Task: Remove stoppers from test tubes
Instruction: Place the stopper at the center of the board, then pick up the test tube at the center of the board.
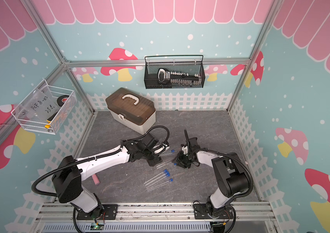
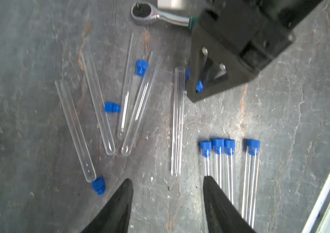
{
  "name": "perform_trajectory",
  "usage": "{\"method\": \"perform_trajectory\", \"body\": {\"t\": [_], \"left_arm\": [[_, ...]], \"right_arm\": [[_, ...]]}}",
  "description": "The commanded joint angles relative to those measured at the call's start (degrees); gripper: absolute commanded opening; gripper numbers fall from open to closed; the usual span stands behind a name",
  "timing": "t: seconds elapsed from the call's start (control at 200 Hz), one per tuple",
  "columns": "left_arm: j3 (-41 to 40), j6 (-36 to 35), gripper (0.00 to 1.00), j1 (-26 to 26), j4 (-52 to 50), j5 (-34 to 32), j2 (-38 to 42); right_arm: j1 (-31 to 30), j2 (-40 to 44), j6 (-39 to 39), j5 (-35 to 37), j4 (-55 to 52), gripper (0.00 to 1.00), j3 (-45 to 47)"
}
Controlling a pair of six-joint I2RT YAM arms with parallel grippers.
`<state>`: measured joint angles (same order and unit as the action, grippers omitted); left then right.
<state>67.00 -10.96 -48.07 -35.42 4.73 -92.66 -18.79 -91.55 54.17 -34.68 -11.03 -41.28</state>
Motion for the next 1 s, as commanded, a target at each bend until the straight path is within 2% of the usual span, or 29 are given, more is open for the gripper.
{"method": "perform_trajectory", "body": {"t": [0.0, 0.17, 0.265, 0.43, 0.685, 0.996], "left_arm": [[-5.74, 7.38, 0.56, 0.51, -1.35, 0.34, 1.33], [-10.69, 20.56, 0.56, 0.72, 1.01, 1.87, 3.17], [-12.07, 23.84, 0.56, 0.24, 1.4, 1.88, 2.75], [-13.22, 24.38, 0.56, -0.34, 2.9, 0.91, 2.22], [-11.81, 24.27, 0.55, -3.03, 3.6, 0.93, -1.42], [-11.29, 23.11, 0.55, -3.25, 3.19, -0.06, -3.56]], "right_arm": [[-0.49, 2.75, -0.18, 3.35, -3.11, 0.45, -0.38], [-1.16, 10.18, -2.93, 4.54, -10.76, 0.46, 0.42], [-1.14, 14.24, -4.33, 4.97, -14.02, 0.47, 1.26], [-1.15, 17.51, -4.32, 3.58, -14.57, 0.47, 3.5], [-1.14, 17.58, -5.19, 3.17, -14.77, 0.47, 4.11], [-1.17, 18.73, -5.05, 3.15, -14.64, 0.48, 5.41]]}}
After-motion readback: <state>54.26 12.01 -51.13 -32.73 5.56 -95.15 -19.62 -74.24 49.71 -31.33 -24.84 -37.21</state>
